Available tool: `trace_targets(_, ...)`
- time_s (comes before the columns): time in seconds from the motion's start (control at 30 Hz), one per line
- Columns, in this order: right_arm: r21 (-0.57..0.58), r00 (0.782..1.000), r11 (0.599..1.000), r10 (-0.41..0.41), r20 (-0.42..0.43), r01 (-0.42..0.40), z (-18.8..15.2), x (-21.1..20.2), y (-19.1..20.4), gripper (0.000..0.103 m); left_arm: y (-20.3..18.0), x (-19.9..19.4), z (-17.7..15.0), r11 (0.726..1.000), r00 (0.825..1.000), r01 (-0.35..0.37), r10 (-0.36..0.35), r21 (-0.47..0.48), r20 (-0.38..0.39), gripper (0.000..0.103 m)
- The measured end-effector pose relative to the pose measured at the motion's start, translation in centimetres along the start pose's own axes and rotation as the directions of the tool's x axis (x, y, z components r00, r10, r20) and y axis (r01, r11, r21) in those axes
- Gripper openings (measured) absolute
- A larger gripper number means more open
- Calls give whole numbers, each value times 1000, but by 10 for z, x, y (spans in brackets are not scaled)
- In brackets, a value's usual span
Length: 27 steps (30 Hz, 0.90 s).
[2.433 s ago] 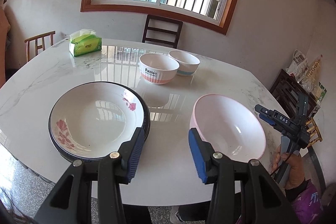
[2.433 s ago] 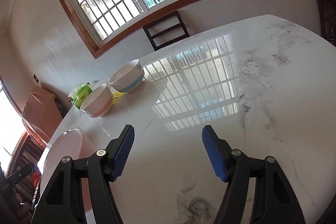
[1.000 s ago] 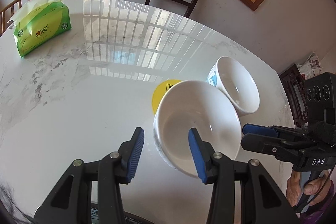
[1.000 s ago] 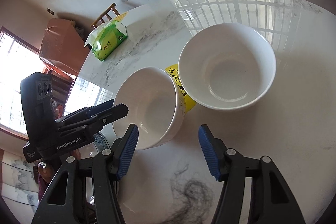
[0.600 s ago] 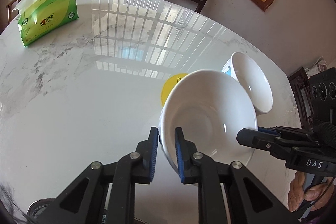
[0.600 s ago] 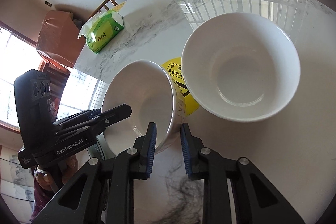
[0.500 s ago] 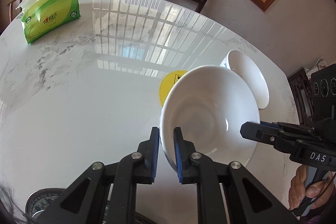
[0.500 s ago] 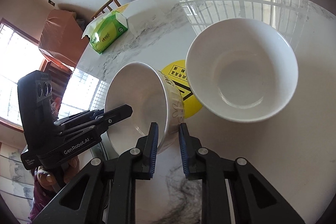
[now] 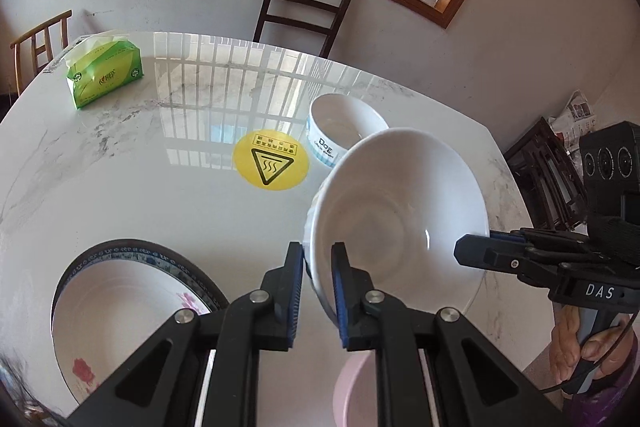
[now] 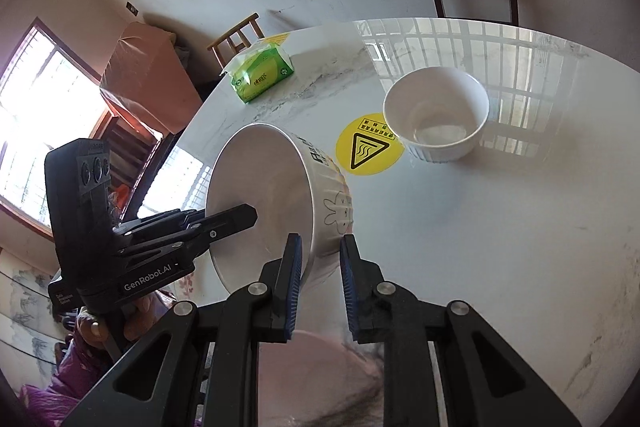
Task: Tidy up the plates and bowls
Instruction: 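Lift the large white bowl and carry it over the pink bowl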
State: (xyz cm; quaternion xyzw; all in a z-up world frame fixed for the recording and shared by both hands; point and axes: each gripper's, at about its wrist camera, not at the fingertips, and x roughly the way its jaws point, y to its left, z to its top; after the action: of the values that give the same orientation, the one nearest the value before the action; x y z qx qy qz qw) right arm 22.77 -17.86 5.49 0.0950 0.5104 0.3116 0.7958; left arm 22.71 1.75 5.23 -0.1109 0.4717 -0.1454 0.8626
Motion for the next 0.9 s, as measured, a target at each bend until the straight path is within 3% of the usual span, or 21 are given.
trace_targets(0.23,28,1000,1000,-2,29,1,-66,-43,9,19,-33,-21,-54,998,998,47,-46,34,-38,15)
trace_targets(0.47,60,1000,998,-8,-9,8,-114,-43,7,19,-45,-17,-95,998,994,34,-27,62,-107,15)
trace_targets(0.9,113,999,993,-14,-53,20,-140,-29,-3,19,-43,-7,-110,997,990,11,0,80,-141,15)
